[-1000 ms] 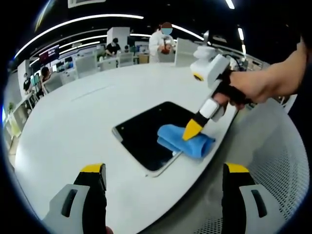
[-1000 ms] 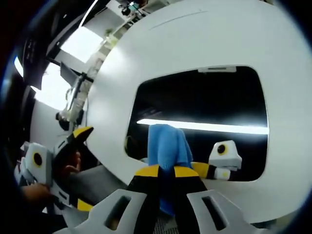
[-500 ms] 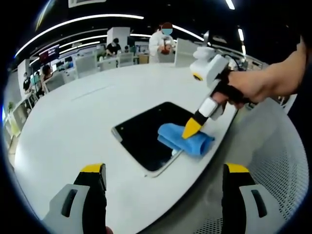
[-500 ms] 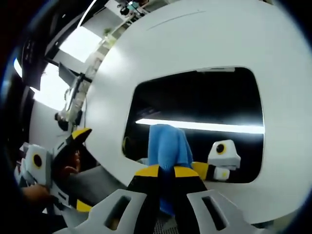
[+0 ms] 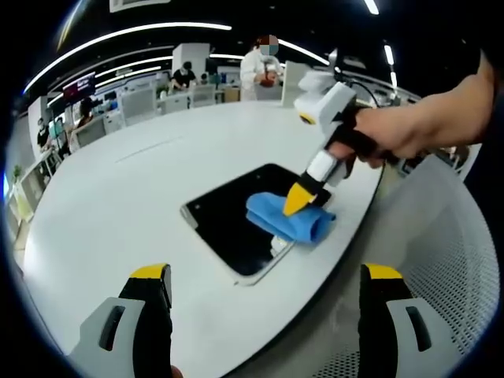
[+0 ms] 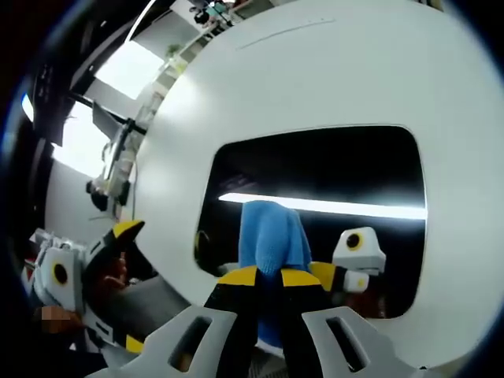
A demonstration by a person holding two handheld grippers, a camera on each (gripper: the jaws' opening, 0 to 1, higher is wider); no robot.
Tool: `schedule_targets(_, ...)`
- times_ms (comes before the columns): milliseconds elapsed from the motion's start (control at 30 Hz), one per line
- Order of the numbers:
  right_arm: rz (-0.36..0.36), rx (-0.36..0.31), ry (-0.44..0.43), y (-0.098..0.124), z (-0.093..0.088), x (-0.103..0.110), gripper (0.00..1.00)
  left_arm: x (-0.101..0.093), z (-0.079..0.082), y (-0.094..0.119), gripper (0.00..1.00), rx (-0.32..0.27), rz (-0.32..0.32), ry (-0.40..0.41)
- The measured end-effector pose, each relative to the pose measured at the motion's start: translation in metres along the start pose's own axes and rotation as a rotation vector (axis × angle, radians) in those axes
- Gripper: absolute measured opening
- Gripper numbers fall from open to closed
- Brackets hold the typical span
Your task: Wipe the mirror surface with the cleaning cloth until all visible marks leave the cleaned area.
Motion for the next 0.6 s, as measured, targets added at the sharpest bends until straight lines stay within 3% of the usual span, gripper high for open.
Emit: schedule_targets(600, -0.017, -0.010, 0.008, -0.006, 0.028, -0.007, 0.03, -0.001, 0.000, -0.001, 1.00, 0.004, -0.002, 0.002)
Point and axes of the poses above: the point that each gripper's makers call its tool centre point, and the gripper's own axes: y roughly backward along the fingers, x roughly to its left, z roughly out of its top, the point moved 3 cm from there along y, roughly backward along the fingers, and after that the axes turned 5 degrees about y, right-handed, at the moved point
